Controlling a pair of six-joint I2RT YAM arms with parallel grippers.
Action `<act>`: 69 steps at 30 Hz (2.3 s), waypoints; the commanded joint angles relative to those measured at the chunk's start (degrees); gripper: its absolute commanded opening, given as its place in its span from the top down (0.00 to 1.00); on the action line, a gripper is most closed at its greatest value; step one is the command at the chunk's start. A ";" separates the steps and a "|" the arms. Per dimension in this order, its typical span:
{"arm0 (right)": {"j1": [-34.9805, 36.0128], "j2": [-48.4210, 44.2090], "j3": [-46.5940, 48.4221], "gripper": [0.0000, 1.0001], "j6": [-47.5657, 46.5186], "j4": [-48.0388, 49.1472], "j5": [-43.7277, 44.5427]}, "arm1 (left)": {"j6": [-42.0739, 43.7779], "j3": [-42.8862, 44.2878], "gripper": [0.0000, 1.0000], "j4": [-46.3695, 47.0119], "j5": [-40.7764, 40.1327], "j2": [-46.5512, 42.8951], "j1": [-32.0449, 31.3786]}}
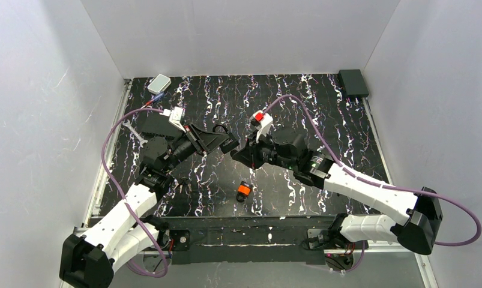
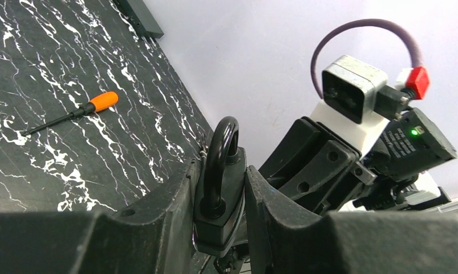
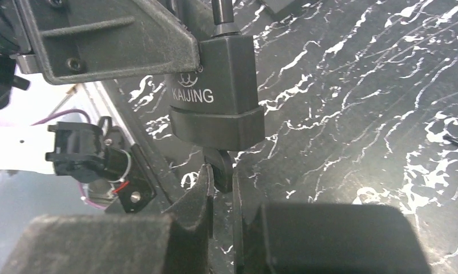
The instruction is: Unlock with the key
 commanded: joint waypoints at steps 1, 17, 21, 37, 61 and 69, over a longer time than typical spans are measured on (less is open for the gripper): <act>2.87 1.59 6.19 0.99 -9.52 4.16 13.62 | -0.52 -0.48 1.00 -3.61 0.50 0.11 -1.84; 6.83 0.47 4.61 0.93 -13.48 6.78 16.10 | 2.47 0.22 1.00 -8.18 -4.78 -1.52 -2.72; 2.12 -2.63 1.53 0.49 -11.35 8.86 3.06 | 1.45 2.07 1.00 -8.13 -3.58 -2.96 -2.72; -9.09 -8.87 -9.85 0.26 -1.62 16.73 -19.54 | -1.54 4.77 1.00 -7.45 -1.36 -5.51 -2.72; -12.65 -1.43 -11.33 0.63 6.92 32.45 -34.15 | -4.05 7.02 1.00 -4.47 2.44 -5.45 -2.72; -12.65 -1.41 -12.76 0.99 9.97 36.36 -32.87 | -4.65 6.68 1.00 -3.22 2.66 -4.95 -2.74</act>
